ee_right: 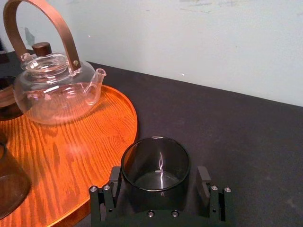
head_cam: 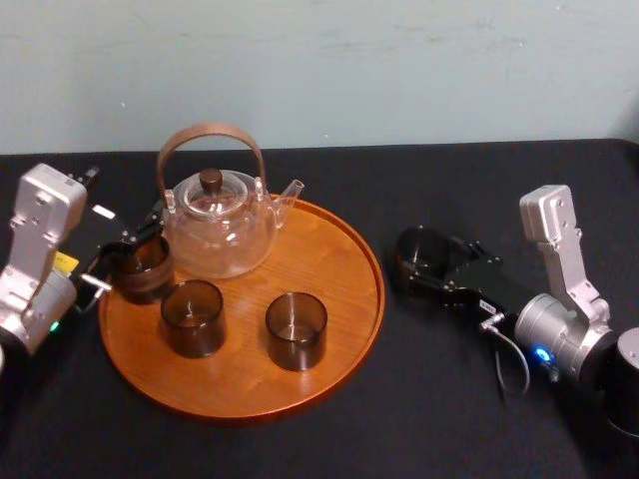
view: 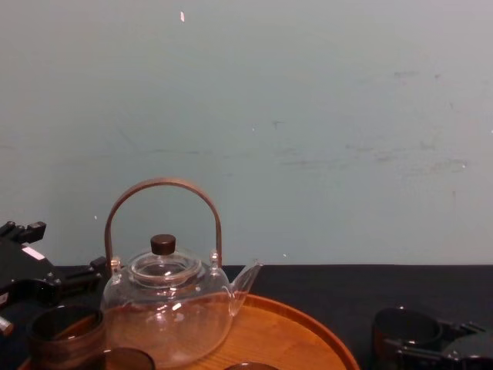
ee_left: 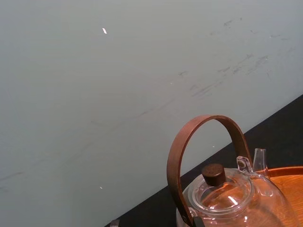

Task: Pick up the glass from the table and place it on the tray.

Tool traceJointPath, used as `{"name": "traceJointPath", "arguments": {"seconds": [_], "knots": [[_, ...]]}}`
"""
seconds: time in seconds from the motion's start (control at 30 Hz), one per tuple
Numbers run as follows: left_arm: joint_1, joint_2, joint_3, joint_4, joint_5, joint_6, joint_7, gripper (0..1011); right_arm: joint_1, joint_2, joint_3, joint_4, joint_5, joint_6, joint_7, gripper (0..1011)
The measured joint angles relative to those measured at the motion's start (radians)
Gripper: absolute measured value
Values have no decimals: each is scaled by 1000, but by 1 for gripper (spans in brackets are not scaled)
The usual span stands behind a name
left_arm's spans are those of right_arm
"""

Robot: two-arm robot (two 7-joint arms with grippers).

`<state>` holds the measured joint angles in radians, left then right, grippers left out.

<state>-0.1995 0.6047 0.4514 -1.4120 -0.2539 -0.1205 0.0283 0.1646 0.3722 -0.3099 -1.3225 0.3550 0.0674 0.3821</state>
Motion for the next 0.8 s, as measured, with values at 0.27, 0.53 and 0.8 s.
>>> {"name": "traceJointPath", "arguments": {"seconds": [0.27, 0.53, 0.8], "knots": [[0, 0, 0, 0, 0, 0, 0, 1001, 24, -13, -9, 39, -6, -7, 9, 1002], [0, 0, 0, 0, 0, 0, 0, 1001, 39, -21, -15, 62, -14, -13, 14, 1002], [0, 0, 0, 0, 0, 0, 0, 1001, 52, -28, -20, 78, -21, -21, 16, 1002]]}}
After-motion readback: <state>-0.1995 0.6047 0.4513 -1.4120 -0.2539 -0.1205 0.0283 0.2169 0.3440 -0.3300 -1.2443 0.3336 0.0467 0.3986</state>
